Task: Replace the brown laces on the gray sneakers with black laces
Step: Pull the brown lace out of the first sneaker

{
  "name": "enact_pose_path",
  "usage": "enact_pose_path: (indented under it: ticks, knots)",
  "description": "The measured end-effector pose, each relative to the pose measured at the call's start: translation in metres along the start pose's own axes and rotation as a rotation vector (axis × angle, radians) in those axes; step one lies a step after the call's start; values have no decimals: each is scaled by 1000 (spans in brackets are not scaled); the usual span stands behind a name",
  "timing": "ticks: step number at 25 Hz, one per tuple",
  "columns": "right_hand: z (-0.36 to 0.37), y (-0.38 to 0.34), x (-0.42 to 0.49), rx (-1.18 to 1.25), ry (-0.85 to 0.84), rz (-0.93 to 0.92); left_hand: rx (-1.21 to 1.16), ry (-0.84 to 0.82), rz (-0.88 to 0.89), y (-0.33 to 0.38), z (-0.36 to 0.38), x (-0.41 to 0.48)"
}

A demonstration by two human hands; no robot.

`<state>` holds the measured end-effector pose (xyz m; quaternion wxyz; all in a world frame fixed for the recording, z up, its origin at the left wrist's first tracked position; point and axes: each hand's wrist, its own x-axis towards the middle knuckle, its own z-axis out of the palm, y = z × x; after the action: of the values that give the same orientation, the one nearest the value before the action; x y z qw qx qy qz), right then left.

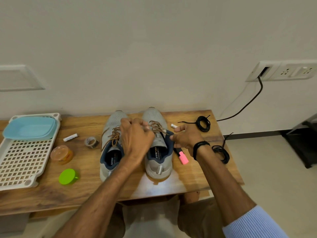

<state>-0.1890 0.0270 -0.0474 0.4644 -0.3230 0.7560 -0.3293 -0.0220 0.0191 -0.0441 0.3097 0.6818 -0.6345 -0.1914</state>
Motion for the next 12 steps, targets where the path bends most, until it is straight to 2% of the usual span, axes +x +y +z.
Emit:
enact_pose_path:
  ticks: [5, 8, 12]
  knots:
    - [5, -2, -3, -24, -31, -43, 257, -60, 432, 19, 17, -17]
    - [4, 0, -2, -8, -30, -44, 405, -17, 453, 9, 20, -10]
    - [4, -1, -1, -1, -50, -38, 387, -30, 463, 2, 17, -6]
